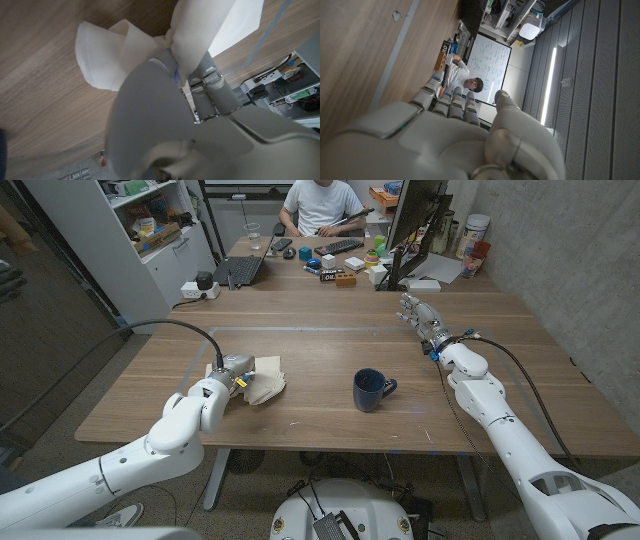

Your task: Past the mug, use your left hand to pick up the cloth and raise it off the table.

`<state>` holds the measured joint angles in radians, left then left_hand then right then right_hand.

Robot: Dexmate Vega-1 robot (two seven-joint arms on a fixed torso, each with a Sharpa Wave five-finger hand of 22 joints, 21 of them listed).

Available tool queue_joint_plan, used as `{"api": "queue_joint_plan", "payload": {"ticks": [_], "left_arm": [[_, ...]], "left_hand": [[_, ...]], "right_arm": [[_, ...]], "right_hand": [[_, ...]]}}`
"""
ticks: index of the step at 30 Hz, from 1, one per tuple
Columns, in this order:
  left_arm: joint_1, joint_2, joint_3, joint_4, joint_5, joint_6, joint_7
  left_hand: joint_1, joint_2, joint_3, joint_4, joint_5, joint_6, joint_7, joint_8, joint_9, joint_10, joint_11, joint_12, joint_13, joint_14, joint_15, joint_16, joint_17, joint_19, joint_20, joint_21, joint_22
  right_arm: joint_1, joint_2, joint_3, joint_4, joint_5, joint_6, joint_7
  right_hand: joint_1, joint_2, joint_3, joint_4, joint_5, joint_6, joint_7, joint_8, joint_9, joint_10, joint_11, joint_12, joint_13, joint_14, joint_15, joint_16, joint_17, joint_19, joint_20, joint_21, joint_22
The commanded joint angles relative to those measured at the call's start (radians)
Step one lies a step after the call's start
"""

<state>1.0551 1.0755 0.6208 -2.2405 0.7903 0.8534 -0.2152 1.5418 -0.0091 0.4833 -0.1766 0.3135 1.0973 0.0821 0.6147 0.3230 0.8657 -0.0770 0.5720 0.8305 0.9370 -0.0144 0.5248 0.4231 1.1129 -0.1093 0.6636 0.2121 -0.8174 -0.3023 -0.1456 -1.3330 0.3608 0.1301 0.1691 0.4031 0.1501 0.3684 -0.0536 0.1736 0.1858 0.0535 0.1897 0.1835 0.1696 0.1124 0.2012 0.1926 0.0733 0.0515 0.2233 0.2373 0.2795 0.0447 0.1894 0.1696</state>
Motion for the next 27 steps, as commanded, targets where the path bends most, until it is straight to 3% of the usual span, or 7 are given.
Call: {"api": "queue_joint_plan", "payload": {"ticks": [1,7,18,27], "left_arm": [[-0.04,0.039,0.004,-0.035,0.034,0.021,-0.076],[-0.053,0.045,-0.033,-0.063,-0.009,0.029,-0.119],[-0.059,0.109,-0.097,-0.148,-0.037,0.029,-0.126],[-0.108,0.141,-0.091,-0.173,0.022,0.04,-0.187]], "left_hand": [[0.041,0.029,-0.007,0.002,0.008,0.005,0.003,0.012,0.006,0.01,-0.006,-0.005,0.012,0.116,-0.117,0.082,0.117,-0.008,0.0,0.014,0.004],[0.044,0.03,-0.008,0.003,0.012,0.003,0.003,0.017,0.01,0.006,-0.006,-0.008,0.024,0.111,-0.115,0.085,0.133,-0.013,0.0,0.026,0.006],[0.05,0.031,-0.008,0.003,0.019,-0.003,0.009,0.029,0.025,0.004,0.002,-0.013,0.051,0.096,-0.107,0.088,0.164,-0.028,0.002,0.053,0.009],[0.052,0.029,-0.007,0.003,0.024,-0.005,0.01,0.03,0.023,0.003,0.001,-0.016,0.065,0.091,-0.101,0.089,0.178,-0.035,0.003,0.066,0.01]], "right_arm": [[-0.001,0.002,0.002,0.003,0.003,0.008,0.001],[0.0,0.003,0.003,0.006,0.003,0.013,0.0],[0.006,0.003,0.003,0.009,0.002,0.023,0.003],[0.012,0.006,0.002,0.02,0.003,0.029,0.006]], "right_hand": [[-0.008,0.004,-0.004,-0.001,0.005,0.002,-0.005,0.003,0.005,0.008,0.004,0.002,0.006,0.008,0.001,0.007,0.001,0.004,0.005,0.004,0.002],[-0.008,0.005,-0.005,-0.001,0.005,0.002,-0.005,0.003,0.005,0.008,0.004,0.002,0.006,0.009,0.001,0.007,0.001,0.004,0.004,0.004,0.002],[-0.008,0.005,-0.005,-0.002,0.005,0.002,-0.006,0.003,0.005,0.008,0.003,0.002,0.006,0.008,-0.001,0.006,0.001,0.004,0.004,0.004,0.002],[-0.009,0.006,-0.006,-0.002,0.005,0.003,-0.005,0.004,0.005,0.009,0.004,0.003,0.006,0.008,0.0,0.006,0.0,0.004,0.004,0.004,0.002]]}}
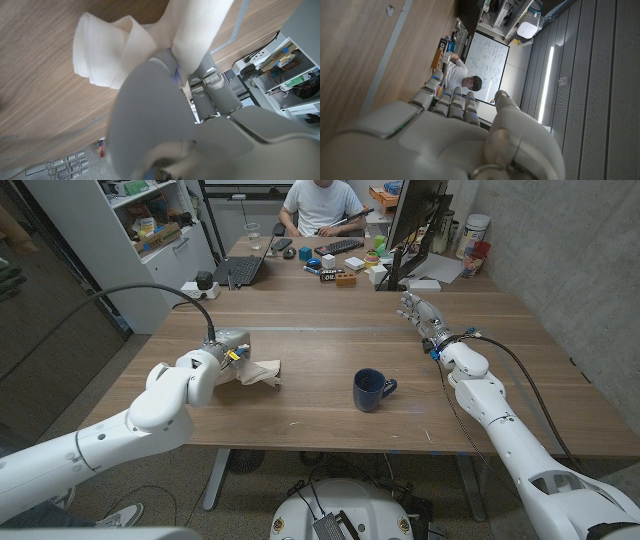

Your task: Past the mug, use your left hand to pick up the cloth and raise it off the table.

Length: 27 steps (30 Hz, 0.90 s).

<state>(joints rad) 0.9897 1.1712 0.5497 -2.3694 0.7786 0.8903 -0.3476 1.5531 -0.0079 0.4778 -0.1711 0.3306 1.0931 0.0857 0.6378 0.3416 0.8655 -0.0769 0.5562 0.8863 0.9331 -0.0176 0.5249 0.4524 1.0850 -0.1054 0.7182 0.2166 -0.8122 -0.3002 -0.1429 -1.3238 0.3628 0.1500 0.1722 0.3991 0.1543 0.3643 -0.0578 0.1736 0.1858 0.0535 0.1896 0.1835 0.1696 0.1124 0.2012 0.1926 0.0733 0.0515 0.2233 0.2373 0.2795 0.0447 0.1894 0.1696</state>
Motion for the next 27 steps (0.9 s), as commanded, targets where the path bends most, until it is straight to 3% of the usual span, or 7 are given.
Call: {"api": "queue_joint_plan", "payload": {"ticks": [1,12,27], "left_arm": [[-0.044,0.042,-0.014,-0.04,0.057,0.003,-0.049],[-0.064,0.024,-0.034,-0.035,0.103,-0.006,-0.106],[-0.081,0.04,-0.089,-0.068,0.152,-0.008,-0.147]], "left_hand": [[0.041,0.028,-0.002,-0.003,0.007,0.0,0.007,0.007,0.004,0.003,0.001,-0.001,0.011,0.095,-0.097,0.09,0.151,-0.008,-0.001,0.014,0.005],[0.043,0.025,-0.001,-0.003,0.015,-0.006,0.008,0.011,0.008,0.004,0.002,-0.007,0.026,0.091,-0.094,0.093,0.173,-0.017,0.001,0.036,0.005],[0.041,0.022,0.004,-0.002,0.027,-0.022,0.012,0.016,0.018,0.007,0.008,-0.024,0.039,0.091,-0.093,0.092,0.198,-0.034,0.005,0.07,0.001]], "right_arm": [[0.008,0.006,-0.001,0.013,0.003,0.011,0.005],[0.007,0.003,0.0,0.006,0.0,0.006,0.001],[0.014,0.006,0.001,0.015,0.0,0.016,-0.001]], "right_hand": [[-0.005,0.002,-0.002,0.002,0.005,0.003,-0.005,0.004,0.005,0.009,0.004,0.003,0.006,0.008,-0.001,0.006,0.0,0.004,0.004,0.004,0.002],[-0.005,0.002,-0.003,0.002,0.005,0.003,-0.005,0.004,0.005,0.009,0.005,0.003,0.006,0.008,0.0,0.006,0.0,0.004,0.004,0.004,0.002],[-0.006,0.003,-0.004,0.001,0.005,0.004,-0.004,0.004,0.005,0.009,0.005,0.003,0.006,0.008,0.0,0.006,0.0,0.004,0.004,0.004,0.002]]}}
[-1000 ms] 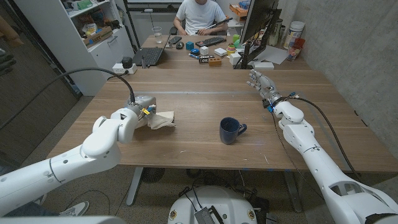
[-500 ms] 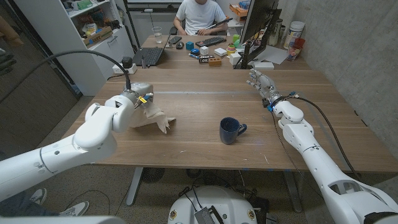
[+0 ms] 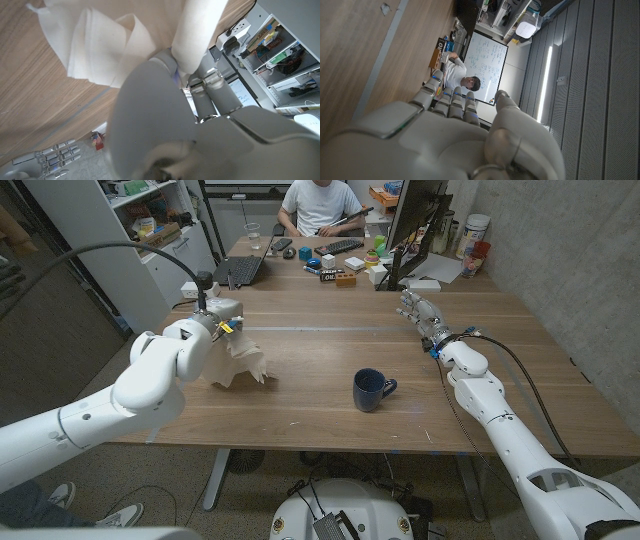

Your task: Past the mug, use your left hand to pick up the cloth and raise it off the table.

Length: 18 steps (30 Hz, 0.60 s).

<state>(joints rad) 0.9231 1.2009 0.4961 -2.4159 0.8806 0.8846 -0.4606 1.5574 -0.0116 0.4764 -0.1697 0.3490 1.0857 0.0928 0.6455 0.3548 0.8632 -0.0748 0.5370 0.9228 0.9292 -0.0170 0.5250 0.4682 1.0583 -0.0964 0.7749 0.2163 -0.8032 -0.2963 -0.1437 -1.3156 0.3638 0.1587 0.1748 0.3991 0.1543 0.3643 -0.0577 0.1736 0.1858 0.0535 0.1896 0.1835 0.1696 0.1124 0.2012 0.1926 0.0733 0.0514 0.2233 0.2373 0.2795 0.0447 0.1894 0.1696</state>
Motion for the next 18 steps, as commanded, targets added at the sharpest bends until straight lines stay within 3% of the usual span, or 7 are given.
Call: {"api": "queue_joint_plan", "payload": {"ticks": [1,9,10,18], "left_arm": [[-0.014,0.012,-0.043,-0.024,0.048,-0.004,-0.036],[-0.029,0.009,-0.075,-0.03,0.085,-0.001,-0.055],[-0.048,0.005,-0.069,-0.033,0.1,0.009,-0.092],[-0.044,0.026,-0.135,-0.056,0.124,0.013,-0.084]], "left_hand": [[0.037,0.025,0.006,-0.003,0.009,-0.013,0.004,0.008,0.005,0.01,0.005,-0.005,0.004,0.094,-0.093,0.091,0.183,-0.007,-0.003,0.015,0.001],[0.034,0.022,0.011,-0.003,0.018,-0.014,0.004,0.009,0.003,0.012,0.004,-0.012,0.012,0.101,-0.095,0.09,0.191,-0.013,-0.004,0.032,-0.003],[0.034,0.021,0.012,-0.003,0.02,-0.016,0.003,0.01,0.005,0.011,0.007,-0.014,0.013,0.101,-0.094,0.089,0.192,-0.014,-0.004,0.034,-0.003],[0.031,0.019,0.016,-0.003,0.027,-0.016,0.002,0.01,0.004,0.017,0.006,-0.022,0.017,0.101,-0.091,0.086,0.199,-0.022,-0.002,0.048,-0.006]], "right_arm": [[0.007,0.004,0.003,0.012,0.001,0.011,-0.002],[0.012,0.004,0.004,0.019,-0.001,0.014,-0.002],[0.013,0.004,0.004,0.02,0.0,0.013,0.001],[0.013,0.004,0.005,0.017,-0.002,0.013,-0.004]], "right_hand": [[-0.006,0.003,-0.004,0.001,0.005,0.003,-0.005,0.004,0.005,0.01,0.004,0.003,0.006,0.009,0.001,0.006,0.0,0.004,0.004,0.004,0.002],[-0.006,0.003,-0.004,0.0,0.005,0.004,-0.005,0.004,0.005,0.01,0.004,0.003,0.006,0.01,0.001,0.006,0.0,0.004,0.005,0.004,0.002],[-0.006,0.003,-0.004,0.0,0.005,0.004,-0.005,0.004,0.005,0.01,0.004,0.003,0.006,0.01,0.001,0.006,0.0,0.004,0.005,0.004,0.002],[-0.006,0.004,-0.005,0.0,0.005,0.005,-0.005,0.004,0.005,0.011,0.003,0.003,0.006,0.009,0.001,0.006,0.0,0.004,0.005,0.004,0.002]]}}
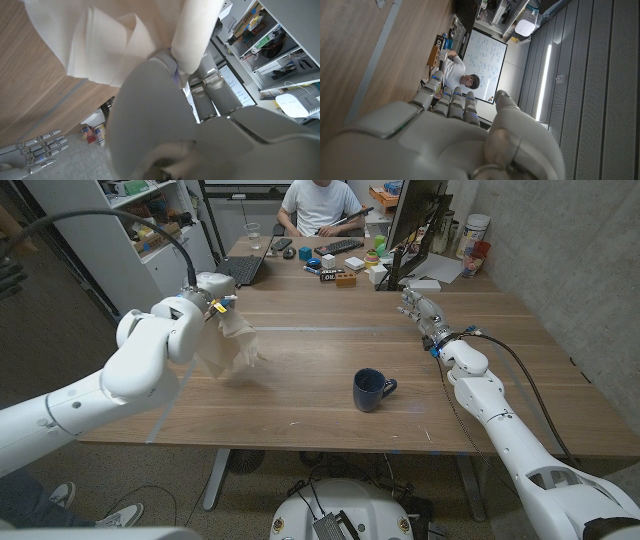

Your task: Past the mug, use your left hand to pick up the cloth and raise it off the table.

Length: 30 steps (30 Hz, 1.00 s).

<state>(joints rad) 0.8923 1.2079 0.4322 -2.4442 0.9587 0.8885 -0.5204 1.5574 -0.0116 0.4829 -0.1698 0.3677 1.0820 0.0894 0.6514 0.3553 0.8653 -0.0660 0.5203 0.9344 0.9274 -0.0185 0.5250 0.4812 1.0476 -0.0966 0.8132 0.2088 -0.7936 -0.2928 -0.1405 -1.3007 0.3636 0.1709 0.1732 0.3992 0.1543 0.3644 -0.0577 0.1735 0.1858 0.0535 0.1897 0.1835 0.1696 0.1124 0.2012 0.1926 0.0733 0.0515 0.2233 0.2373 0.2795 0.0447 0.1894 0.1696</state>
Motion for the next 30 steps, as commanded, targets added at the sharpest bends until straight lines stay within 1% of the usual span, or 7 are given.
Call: {"api": "queue_joint_plan", "payload": {"ticks": [1,2,7,8,17,22,30], "left_arm": [[-0.026,0.023,-0.074,-0.037,0.066,0.015,-0.039],[-0.027,0.02,-0.074,-0.037,0.072,0.015,-0.044],[-0.015,0.022,-0.124,-0.061,0.066,0.009,-0.016],[-0.028,0.022,-0.119,-0.067,0.092,0.019,-0.03],[-0.005,0.014,-0.135,-0.07,0.112,0.025,-0.05],[0.018,0.012,-0.161,-0.071,0.099,0.025,-0.034],[0.028,0.003,-0.164,-0.066,0.097,0.033,-0.025]], "left_hand": [[0.031,0.019,0.011,-0.003,0.009,-0.014,0.006,0.005,0.005,0.013,-0.002,-0.006,0.007,0.103,-0.089,0.086,0.187,-0.012,-0.002,0.011,0.001],[0.03,0.018,0.011,-0.003,0.01,-0.014,0.007,0.005,0.005,0.013,-0.002,-0.006,0.01,0.103,-0.089,0.085,0.188,-0.013,-0.002,0.014,0.0],[0.028,0.017,0.015,-0.003,0.015,-0.014,0.007,0.005,0.004,0.014,-0.003,-0.011,0.015,0.106,-0.089,0.083,0.192,-0.018,-0.002,0.024,-0.002],[0.028,0.016,0.016,-0.003,0.016,-0.015,0.006,0.005,0.004,0.017,-0.003,-0.012,0.014,0.105,-0.091,0.082,0.193,-0.019,-0.002,0.026,-0.003],[0.026,0.013,0.022,-0.004,0.024,-0.019,0.006,0.007,0.008,0.017,-0.002,-0.021,0.023,0.106,-0.089,0.079,0.2,-0.026,-0.001,0.042,-0.006],[0.025,0.011,0.026,-0.004,0.029,-0.018,0.004,0.007,0.006,0.018,-0.001,-0.027,0.025,0.109,-0.09,0.077,0.204,-0.028,0.0,0.052,-0.008],[0.022,0.008,0.032,-0.004,0.036,-0.018,0.004,0.006,0.004,0.021,-0.001,-0.035,0.03,0.111,-0.092,0.075,0.21,-0.033,-0.002,0.066,-0.011]], "right_arm": [[0.003,0.002,0.003,0.002,-0.001,0.003,-0.003],[0.003,0.002,0.003,0.002,-0.001,0.004,-0.003],[-0.001,0.002,0.002,-0.001,-0.001,0.001,-0.004],[-0.003,0.0,0.002,-0.004,0.0,-0.001,-0.002],[-0.018,-0.004,0.006,-0.022,0.002,-0.005,-0.008],[-0.019,-0.006,0.004,-0.027,0.0,-0.008,-0.009],[-0.018,-0.005,0.002,-0.023,0.001,-0.006,-0.007]], "right_hand": [[-0.006,0.004,-0.005,-0.001,0.005,0.004,-0.005,0.004,0.005,0.01,0.004,0.003,0.006,0.01,0.0,0.006,0.0,0.004,0.004,0.004,0.002],[-0.006,0.004,-0.005,-0.001,0.005,0.004,-0.004,0.004,0.005,0.01,0.004,0.003,0.006,0.009,0.0,0.006,0.0,0.004,0.005,0.004,0.002],[-0.007,0.004,-0.005,-0.001,0.005,0.005,-0.005,0.004,0.005,0.01,0.004,0.003,0.006,0.01,0.0,0.006,0.0,0.004,0.004,0.004,0.002],[-0.007,0.004,-0.005,-0.001,0.005,0.004,-0.005,0.004,0.005,0.01,0.004,0.003,0.006,0.01,0.0,0.006,0.0,0.004,0.004,0.004,0.002],[-0.007,0.004,-0.006,-0.001,0.005,0.005,-0.004,0.004,0.005,0.01,0.003,0.003,0.006,0.01,0.001,0.006,0.0,0.004,0.004,0.004,0.002],[-0.007,0.005,-0.006,-0.001,0.005,0.005,-0.004,0.004,0.005,0.01,0.004,0.002,0.006,0.01,-0.001,0.006,0.0,0.004,0.004,0.004,0.002],[-0.007,0.005,-0.006,-0.002,0.005,0.005,-0.004,0.004,0.005,0.01,0.002,0.003,0.006,0.011,0.001,0.006,0.0,0.004,0.005,0.004,0.002]]}}
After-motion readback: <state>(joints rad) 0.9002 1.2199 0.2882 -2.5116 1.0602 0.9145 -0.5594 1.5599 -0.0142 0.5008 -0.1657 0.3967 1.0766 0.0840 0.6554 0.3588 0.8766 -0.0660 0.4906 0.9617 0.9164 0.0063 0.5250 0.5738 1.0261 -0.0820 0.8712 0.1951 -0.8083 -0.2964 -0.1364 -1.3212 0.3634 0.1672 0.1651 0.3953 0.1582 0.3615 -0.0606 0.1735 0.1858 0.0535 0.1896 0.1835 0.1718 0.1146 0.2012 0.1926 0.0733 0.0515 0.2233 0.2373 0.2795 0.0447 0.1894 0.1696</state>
